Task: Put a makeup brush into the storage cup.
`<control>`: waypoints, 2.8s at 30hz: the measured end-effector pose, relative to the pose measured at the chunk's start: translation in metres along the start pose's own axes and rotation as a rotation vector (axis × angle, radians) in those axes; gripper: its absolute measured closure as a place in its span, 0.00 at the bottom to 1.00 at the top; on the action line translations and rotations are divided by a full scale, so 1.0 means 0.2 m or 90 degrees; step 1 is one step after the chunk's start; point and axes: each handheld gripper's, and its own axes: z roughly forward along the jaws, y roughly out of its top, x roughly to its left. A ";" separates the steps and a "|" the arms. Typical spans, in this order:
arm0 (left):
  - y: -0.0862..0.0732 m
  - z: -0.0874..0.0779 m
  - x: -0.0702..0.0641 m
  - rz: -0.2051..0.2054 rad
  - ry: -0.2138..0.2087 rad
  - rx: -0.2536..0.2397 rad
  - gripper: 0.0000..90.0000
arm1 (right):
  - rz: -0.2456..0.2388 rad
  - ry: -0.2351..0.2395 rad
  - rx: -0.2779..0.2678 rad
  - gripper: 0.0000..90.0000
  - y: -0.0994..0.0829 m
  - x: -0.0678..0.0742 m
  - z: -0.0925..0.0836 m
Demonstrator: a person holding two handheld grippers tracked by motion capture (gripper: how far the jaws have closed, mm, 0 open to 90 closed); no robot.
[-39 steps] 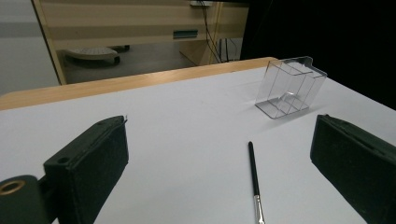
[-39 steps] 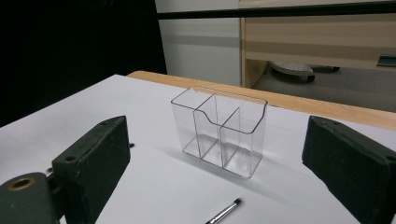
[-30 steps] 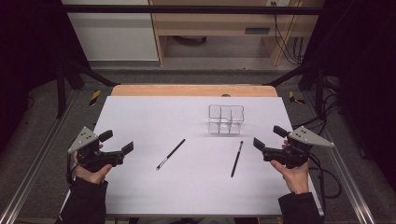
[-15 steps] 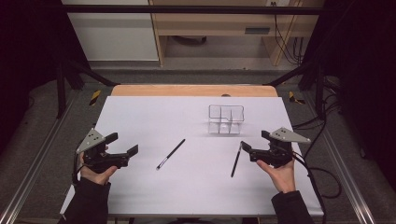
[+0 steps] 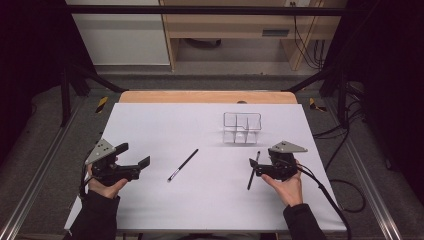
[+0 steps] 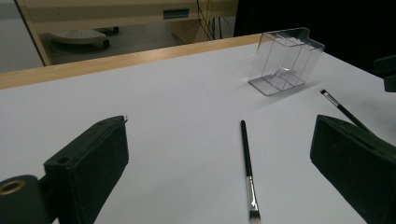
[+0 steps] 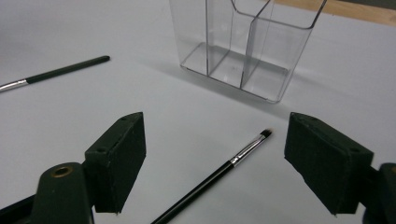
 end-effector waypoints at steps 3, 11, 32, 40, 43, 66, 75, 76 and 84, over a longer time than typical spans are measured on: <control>0.00 0.01 0.00 0.003 0.002 0.003 0.04 | -0.003 -0.005 0.021 0.25 -0.02 0.01 0.04; 0.00 0.01 -0.01 0.008 0.001 0.007 0.04 | 0.007 -0.008 0.066 0.30 -0.07 0.01 0.11; 0.00 0.02 -0.01 0.006 0.000 0.009 0.05 | -0.038 -0.013 0.135 0.61 -0.15 0.02 0.22; 0.00 0.01 -0.01 0.007 0.000 0.007 0.05 | -0.037 0.004 0.142 0.71 -0.14 0.03 0.21; 0.00 0.01 -0.02 0.008 0.000 0.009 0.05 | -0.046 0.001 0.145 0.75 -0.14 0.02 0.20; 0.00 0.01 -0.02 0.008 -0.005 0.008 0.05 | -0.020 -0.014 0.177 0.92 -0.15 -0.05 0.16; 0.00 0.01 -0.02 0.008 -0.006 0.007 0.05 | -0.027 0.011 0.176 0.93 -0.15 -0.07 0.15; 0.00 0.01 -0.02 0.008 -0.006 0.008 0.05 | -0.019 0.011 0.174 0.92 -0.15 -0.07 0.15; 0.00 0.02 -0.02 0.008 -0.008 0.011 0.05 | -0.023 -0.001 0.160 0.77 -0.12 -0.08 0.13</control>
